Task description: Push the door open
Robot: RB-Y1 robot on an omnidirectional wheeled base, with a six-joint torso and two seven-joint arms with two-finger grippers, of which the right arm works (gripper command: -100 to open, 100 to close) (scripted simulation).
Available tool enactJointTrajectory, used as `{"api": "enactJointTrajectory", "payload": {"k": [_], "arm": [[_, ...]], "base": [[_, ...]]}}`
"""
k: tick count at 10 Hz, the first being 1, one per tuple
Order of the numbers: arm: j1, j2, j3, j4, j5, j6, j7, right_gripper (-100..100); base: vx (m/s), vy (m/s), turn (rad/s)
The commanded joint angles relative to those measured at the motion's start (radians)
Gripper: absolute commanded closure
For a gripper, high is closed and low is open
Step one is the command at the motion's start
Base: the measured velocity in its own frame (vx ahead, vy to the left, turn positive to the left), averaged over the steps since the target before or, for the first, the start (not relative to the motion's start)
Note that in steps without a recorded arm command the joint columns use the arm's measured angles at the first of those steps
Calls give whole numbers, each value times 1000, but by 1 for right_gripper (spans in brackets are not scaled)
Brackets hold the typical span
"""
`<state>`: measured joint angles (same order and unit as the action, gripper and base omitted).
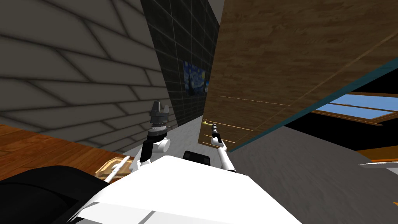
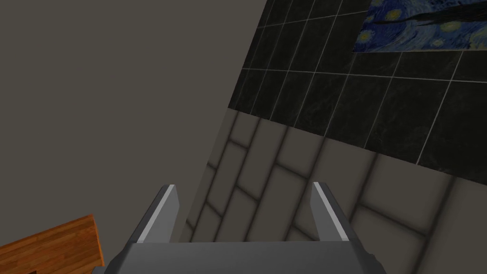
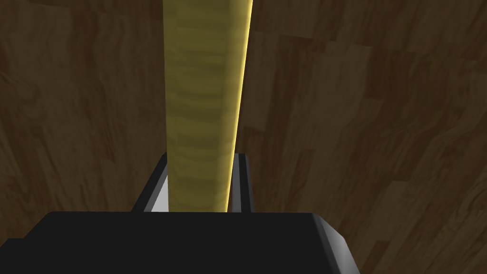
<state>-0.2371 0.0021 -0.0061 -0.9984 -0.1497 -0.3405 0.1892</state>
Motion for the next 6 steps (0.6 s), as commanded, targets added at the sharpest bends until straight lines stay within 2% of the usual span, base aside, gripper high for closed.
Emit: {"api": "enactJointTrajectory", "payload": {"k": [1,2,3,6], "arm": [[-26,-24,-25,25,-2,-16,-2,100],[-50,-24,-31,57,-2,-26,-2,100],[-58,-24,-34,67,-2,-29,-2,100],[-111,-15,-49,139,-2,-52,-3,100]], "base": [[155,15,-140],[160,24,-163],[121,25,-95],[83,31,-117]]}}
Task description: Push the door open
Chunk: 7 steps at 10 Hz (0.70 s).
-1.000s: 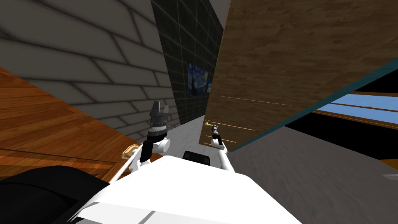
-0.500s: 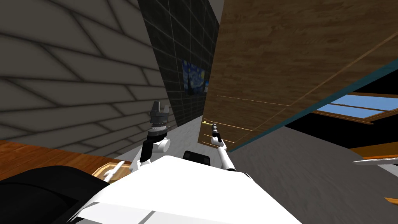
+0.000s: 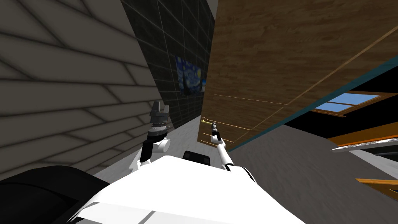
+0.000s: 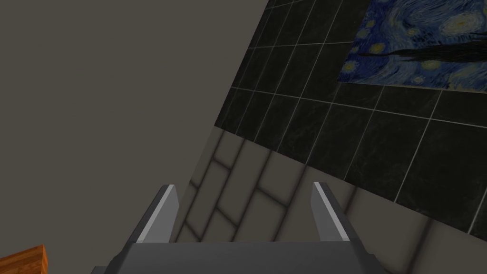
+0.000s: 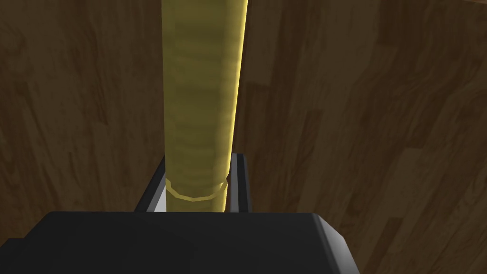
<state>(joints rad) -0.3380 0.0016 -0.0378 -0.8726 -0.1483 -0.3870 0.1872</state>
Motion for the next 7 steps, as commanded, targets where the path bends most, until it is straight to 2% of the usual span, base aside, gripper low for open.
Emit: {"api": "enactJointTrajectory", "payload": {"k": [1,5,7], "arm": [[-25,-10,-21,32,-3,-11,-1,100],[-87,19,-38,114,-3,-37,-2,100],[-112,36,-45,146,-2,-47,-2,100]], "base": [[69,68,-96],[29,103,-137],[-49,177,-129]]}}
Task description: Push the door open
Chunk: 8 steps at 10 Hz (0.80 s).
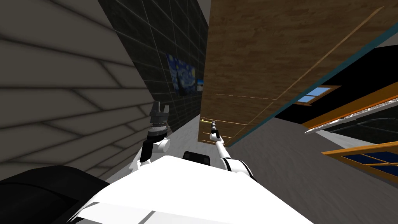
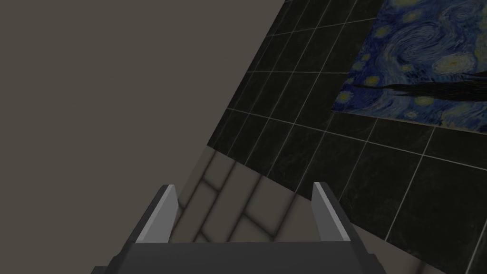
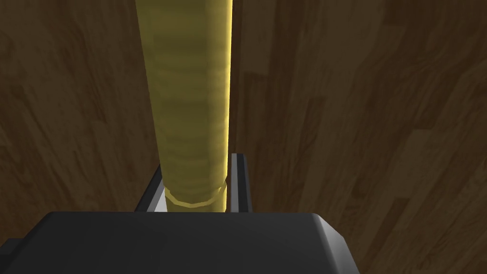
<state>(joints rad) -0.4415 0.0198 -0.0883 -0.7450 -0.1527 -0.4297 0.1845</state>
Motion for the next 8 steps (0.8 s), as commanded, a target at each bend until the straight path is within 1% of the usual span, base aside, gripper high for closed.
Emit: {"api": "enactJointTrajectory", "payload": {"k": [1,3,4,5,7,8], "arm": [[-14,23,4,27,2,-7,0,100],[-21,29,2,36,2,-9,0,100],[-26,10,-10,49,-2,-21,-1,100],[-22,-6,-16,47,-3,-17,2,100],[-22,-15,-18,47,-4,-17,3,100],[-22,-26,-20,46,-4,-17,4,100]], "base": [[-108,152,-55],[-78,166,1],[-32,53,-67],[67,-86,-47],[96,-129,31],[134,-114,-24]]}}
